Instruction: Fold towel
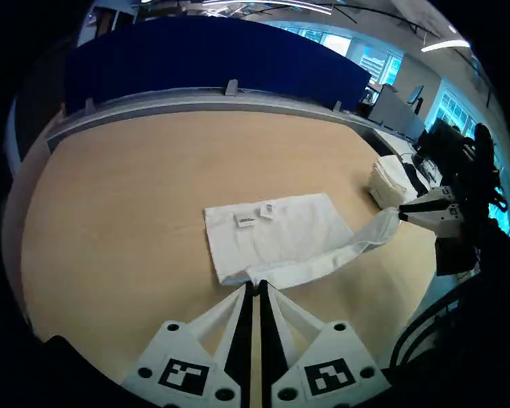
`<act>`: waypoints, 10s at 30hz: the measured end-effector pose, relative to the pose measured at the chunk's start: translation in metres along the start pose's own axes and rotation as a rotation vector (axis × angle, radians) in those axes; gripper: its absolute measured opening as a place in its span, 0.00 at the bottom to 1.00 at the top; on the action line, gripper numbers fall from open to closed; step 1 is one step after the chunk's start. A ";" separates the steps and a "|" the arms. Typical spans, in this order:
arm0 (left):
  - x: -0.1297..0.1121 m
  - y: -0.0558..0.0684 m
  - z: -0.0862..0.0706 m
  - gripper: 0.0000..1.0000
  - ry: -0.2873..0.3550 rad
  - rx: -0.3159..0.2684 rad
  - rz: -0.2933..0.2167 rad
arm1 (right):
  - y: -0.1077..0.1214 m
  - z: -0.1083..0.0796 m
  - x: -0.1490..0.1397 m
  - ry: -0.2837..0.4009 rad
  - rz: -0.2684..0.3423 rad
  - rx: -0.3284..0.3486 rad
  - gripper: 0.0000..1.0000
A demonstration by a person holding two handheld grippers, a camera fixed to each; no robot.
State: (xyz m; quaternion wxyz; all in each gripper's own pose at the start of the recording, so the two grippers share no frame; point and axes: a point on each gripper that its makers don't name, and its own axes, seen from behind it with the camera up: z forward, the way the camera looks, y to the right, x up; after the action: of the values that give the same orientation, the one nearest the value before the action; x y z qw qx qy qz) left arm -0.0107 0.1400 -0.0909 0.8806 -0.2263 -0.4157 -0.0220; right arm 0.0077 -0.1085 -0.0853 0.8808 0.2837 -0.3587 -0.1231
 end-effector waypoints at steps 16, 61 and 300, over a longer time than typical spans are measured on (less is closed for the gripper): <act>0.034 -0.029 0.042 0.07 0.014 0.037 -0.028 | 0.032 0.045 0.020 -0.008 -0.006 -0.024 0.13; 0.024 -0.082 0.131 0.38 -0.076 0.149 -0.007 | 0.073 0.137 -0.006 -0.102 0.081 -0.132 0.34; -0.075 -0.093 -0.084 0.86 0.112 0.325 -0.298 | -0.106 0.159 -0.011 -0.201 -0.254 0.171 0.63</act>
State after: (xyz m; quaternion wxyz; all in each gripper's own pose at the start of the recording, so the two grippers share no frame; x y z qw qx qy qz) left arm -0.0202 0.0103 -0.1577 0.9142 -0.0159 -0.3932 -0.0969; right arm -0.1131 -0.2546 -0.0616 0.7907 0.3867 -0.4152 -0.2300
